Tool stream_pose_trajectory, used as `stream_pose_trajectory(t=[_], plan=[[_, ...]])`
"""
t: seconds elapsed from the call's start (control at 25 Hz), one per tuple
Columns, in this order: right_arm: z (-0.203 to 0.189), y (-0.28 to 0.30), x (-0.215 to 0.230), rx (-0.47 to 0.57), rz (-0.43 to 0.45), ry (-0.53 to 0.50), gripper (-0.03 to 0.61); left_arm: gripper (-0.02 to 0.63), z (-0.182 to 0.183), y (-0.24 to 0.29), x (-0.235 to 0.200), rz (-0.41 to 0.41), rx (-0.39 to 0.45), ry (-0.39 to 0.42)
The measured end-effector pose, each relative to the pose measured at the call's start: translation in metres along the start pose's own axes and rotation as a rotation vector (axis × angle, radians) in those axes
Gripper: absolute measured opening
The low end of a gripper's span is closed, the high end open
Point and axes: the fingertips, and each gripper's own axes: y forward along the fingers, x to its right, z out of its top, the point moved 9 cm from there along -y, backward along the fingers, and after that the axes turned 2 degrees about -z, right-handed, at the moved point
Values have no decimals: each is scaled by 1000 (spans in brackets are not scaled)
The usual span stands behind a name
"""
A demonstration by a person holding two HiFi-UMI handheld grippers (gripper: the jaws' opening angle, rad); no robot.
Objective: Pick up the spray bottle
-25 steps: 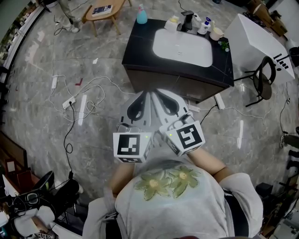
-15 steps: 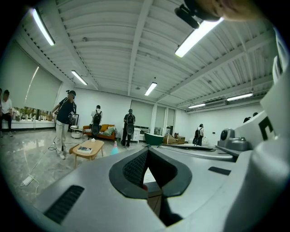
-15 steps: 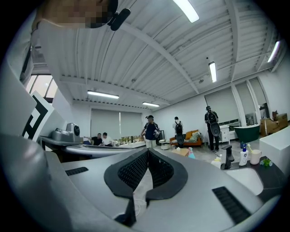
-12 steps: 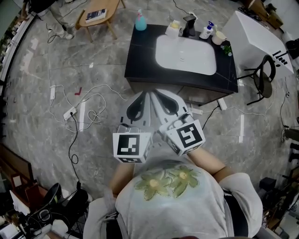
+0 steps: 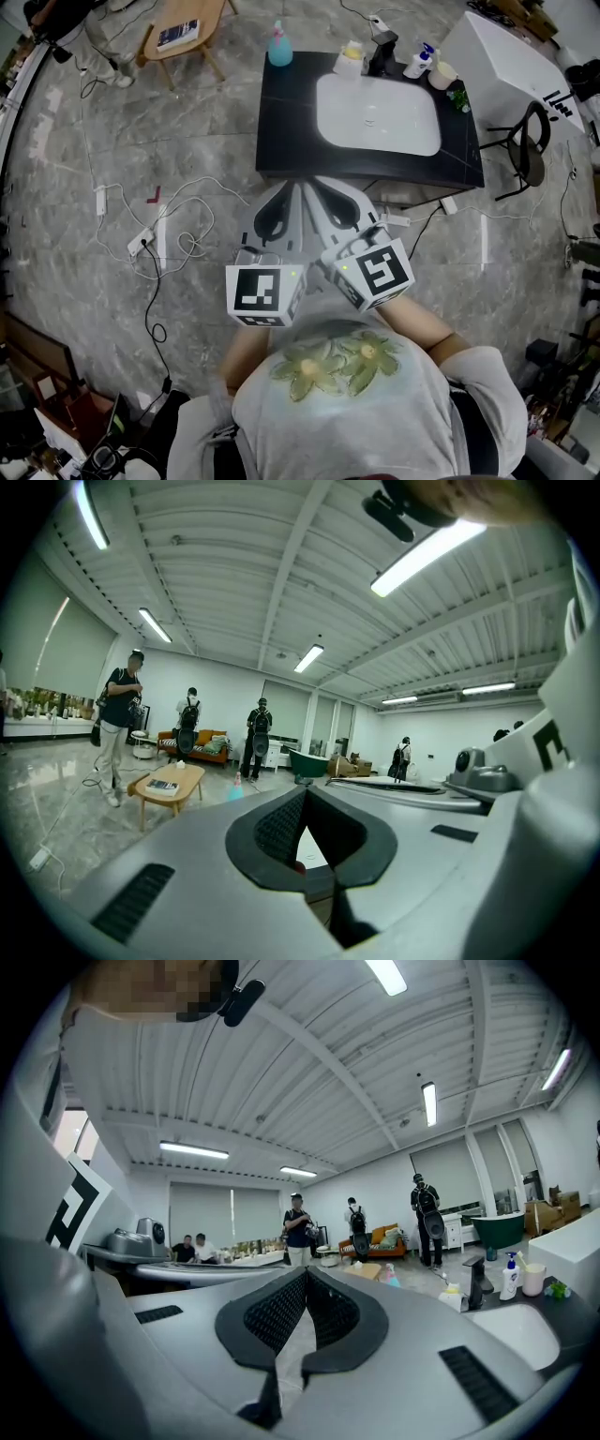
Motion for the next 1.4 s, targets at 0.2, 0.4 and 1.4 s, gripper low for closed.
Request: stream_pose_trajectory(t=[0.2, 0.4, 1.4], plan=[[-3, 25, -7, -15, -13, 8, 21, 8, 1, 5, -26, -10, -10, -9], [-5, 46, -14, -15, -33, 7, 21, 8, 3, 9, -49, -30, -9, -8], [-15, 74, -22, -55, -69, 6, 21, 8, -4, 22, -83, -67, -43, -35]])
